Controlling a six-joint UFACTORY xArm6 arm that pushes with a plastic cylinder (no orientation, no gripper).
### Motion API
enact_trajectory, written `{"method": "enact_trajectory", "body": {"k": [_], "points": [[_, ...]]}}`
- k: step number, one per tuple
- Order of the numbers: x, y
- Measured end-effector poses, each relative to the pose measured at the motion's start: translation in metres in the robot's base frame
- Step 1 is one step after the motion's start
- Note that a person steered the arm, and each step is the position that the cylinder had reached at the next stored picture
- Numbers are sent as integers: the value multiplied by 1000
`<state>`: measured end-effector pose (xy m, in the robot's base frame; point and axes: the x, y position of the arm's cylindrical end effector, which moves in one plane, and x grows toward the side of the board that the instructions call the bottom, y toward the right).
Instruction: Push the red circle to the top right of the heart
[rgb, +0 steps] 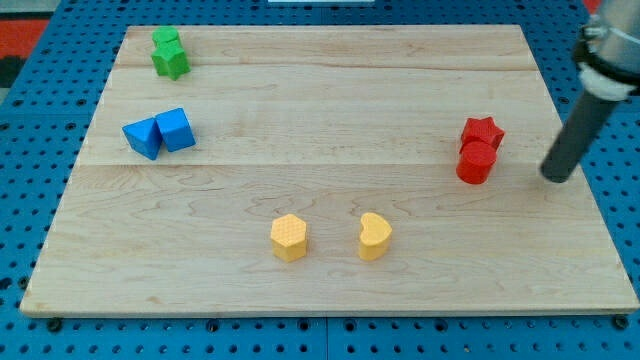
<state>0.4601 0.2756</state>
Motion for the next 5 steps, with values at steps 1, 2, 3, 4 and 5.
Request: {"method": "enact_trajectory", "body": {"k": [1, 2, 3, 4, 5], "points": [[-40, -18], [-47, -77], [-43, -93], [-4, -87], [14, -64]]}}
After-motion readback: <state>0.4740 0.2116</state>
